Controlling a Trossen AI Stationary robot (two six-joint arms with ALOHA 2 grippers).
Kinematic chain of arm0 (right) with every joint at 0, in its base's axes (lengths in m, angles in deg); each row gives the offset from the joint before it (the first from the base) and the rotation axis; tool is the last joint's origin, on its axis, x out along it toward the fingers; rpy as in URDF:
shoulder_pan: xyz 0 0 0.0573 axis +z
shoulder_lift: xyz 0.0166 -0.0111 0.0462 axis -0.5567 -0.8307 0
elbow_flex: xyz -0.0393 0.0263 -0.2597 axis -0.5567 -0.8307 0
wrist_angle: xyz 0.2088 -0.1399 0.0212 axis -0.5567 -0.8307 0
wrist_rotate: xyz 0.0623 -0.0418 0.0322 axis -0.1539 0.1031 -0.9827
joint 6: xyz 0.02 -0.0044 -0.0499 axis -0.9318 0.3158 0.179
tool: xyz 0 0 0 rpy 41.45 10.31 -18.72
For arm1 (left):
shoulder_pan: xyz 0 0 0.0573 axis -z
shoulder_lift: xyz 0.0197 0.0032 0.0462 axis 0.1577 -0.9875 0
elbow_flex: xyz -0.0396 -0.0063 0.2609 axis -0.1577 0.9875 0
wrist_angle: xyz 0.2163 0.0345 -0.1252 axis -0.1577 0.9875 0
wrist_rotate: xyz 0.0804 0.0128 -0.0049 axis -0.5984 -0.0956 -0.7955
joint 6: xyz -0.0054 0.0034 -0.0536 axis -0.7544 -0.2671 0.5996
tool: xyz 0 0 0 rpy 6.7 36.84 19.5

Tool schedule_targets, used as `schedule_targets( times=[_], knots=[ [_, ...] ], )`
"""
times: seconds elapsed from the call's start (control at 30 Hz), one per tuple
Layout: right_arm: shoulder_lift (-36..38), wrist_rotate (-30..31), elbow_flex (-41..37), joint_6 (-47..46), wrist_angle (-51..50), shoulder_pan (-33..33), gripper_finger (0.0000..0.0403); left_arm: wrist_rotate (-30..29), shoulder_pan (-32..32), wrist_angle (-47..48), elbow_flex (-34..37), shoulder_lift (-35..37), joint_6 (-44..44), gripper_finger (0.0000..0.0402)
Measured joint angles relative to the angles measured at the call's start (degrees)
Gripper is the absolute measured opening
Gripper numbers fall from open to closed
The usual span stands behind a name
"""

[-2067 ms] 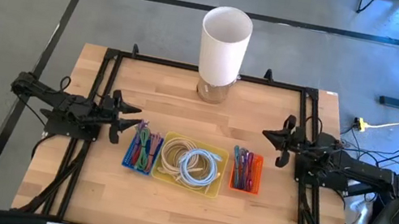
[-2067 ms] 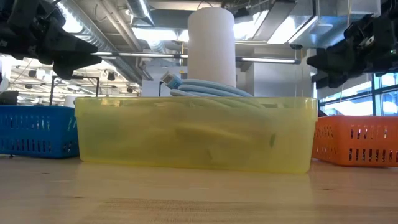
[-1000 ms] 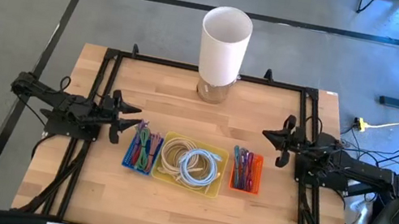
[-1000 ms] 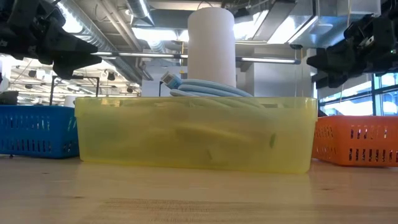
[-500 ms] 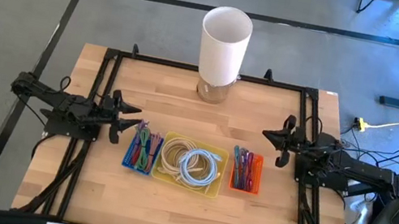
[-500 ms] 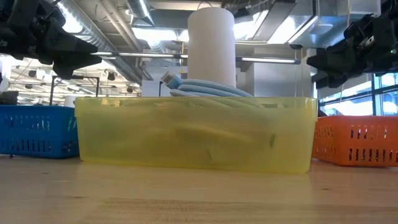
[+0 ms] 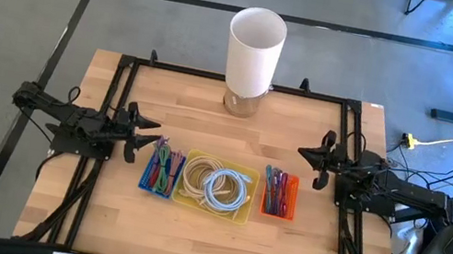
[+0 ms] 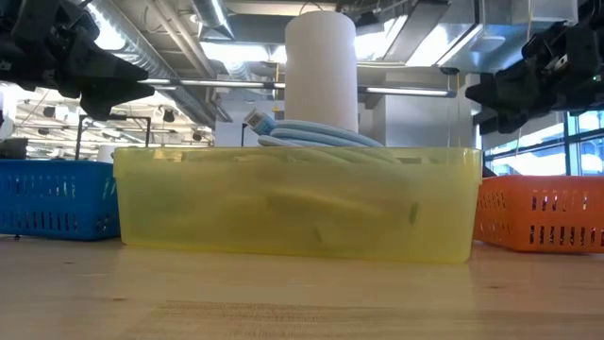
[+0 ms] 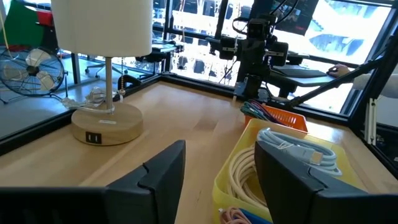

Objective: Pick & Place USB Port
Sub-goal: Return to home position

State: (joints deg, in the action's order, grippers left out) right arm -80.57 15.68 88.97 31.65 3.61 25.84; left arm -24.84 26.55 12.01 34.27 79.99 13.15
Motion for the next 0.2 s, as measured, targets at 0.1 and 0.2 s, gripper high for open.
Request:
schedule_targets(
  times=[0.1, 0.2],
  knots=[
    [0.0, 0.01, 0.0, 0.0, 0.01, 0.0, 0.0019, 0.0, 0.0, 0.0, 0.0, 0.01, 0.0, 0.0187],
    [0.0, -0.01, 0.02, 0.01, 0.01, 0.0, 0.0019, 0.0, 0.0, 0.0, 0.0, 0.0, 0.01, 0.0189]
  ],
)
